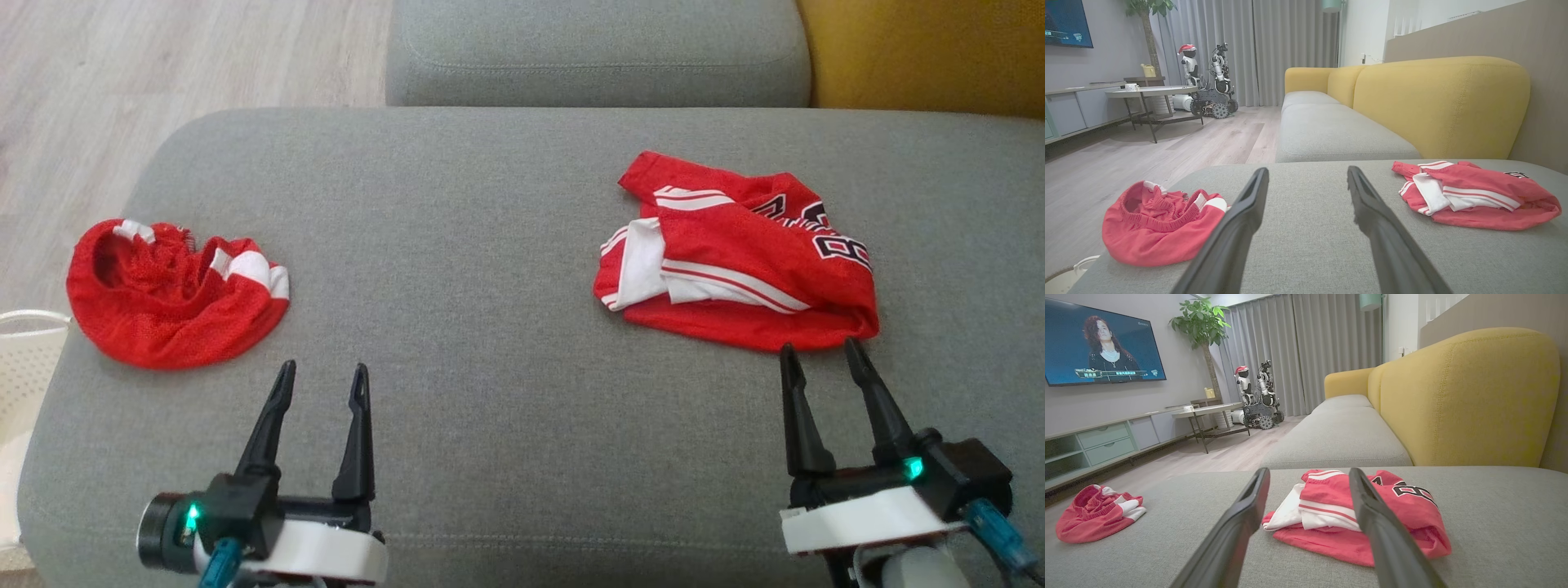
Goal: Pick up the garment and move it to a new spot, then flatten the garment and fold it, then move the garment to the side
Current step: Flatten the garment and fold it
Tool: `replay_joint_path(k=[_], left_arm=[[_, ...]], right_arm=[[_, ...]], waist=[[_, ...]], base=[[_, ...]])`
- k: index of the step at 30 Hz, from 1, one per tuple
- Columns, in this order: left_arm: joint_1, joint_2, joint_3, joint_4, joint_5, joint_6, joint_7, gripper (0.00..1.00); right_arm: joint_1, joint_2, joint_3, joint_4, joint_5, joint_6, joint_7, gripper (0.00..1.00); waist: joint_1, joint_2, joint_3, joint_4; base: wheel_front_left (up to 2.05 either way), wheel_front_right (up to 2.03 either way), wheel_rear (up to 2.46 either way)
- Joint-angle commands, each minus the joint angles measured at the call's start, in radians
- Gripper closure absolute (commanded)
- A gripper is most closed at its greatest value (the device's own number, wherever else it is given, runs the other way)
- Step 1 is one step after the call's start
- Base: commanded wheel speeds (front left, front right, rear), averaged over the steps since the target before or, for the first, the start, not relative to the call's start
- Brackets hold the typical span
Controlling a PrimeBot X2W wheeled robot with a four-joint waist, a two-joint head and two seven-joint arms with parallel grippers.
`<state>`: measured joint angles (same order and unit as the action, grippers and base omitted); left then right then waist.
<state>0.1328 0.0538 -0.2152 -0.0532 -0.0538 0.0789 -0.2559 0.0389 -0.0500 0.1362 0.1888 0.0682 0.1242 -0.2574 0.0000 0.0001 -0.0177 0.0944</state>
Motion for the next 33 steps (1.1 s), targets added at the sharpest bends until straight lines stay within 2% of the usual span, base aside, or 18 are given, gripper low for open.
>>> replay_joint_path(k=[1,9,17,23,30,33], left_arm=[[-0.057,-0.004,0.026,-0.031,0.014,0.002,-0.006,0.0],[-0.101,-0.004,0.003,-0.026,0.003,-0.023,-0.006,0.0],[-0.336,-0.004,-0.104,0.08,-0.06,-0.102,-0.006,0.0],[-0.548,-0.004,-0.235,0.258,-0.244,-0.16,-0.005,0.0],[-0.798,-0.004,-0.395,0.437,-0.427,-0.164,0.113,0.0],[-0.878,-0.004,-0.436,0.517,-0.477,-0.149,0.158,0.0]], right_arm=[[-0.034,0.0,0.024,-0.034,0.006,0.007,-0.004,0.0],[-0.053,0.0,0.034,-0.049,0.003,0.007,-0.004,0.0],[-0.139,0.0,0.016,-0.12,-0.02,0.007,-0.004,0.0],[-0.198,0.0,0.015,-0.18,-0.03,0.007,-0.004,0.0],[-0.25,0.0,-0.004,-0.234,-0.021,0.007,-0.004,0.0],[-0.265,0.0,-0.004,-0.244,-0.01,0.007,-0.004,0.0]], waist=[[0.0,-0.0001,0.001,0.0],[0.0,-0.0001,0.036,-0.023],[0.0,-0.0001,0.182,-0.088],[0.0,-0.0001,0.286,-0.17],[0.0,-0.0001,0.394,-0.262],[0.0,-0.0001,0.427,-0.295]], base=[[0.0,0.0,0.0],[0.0,0.0,0.0],[0.0,0.0,0.0],[0.0,0.0,0.0],[0.0,0.0,0.0],[0.0,0.0,0.0]])
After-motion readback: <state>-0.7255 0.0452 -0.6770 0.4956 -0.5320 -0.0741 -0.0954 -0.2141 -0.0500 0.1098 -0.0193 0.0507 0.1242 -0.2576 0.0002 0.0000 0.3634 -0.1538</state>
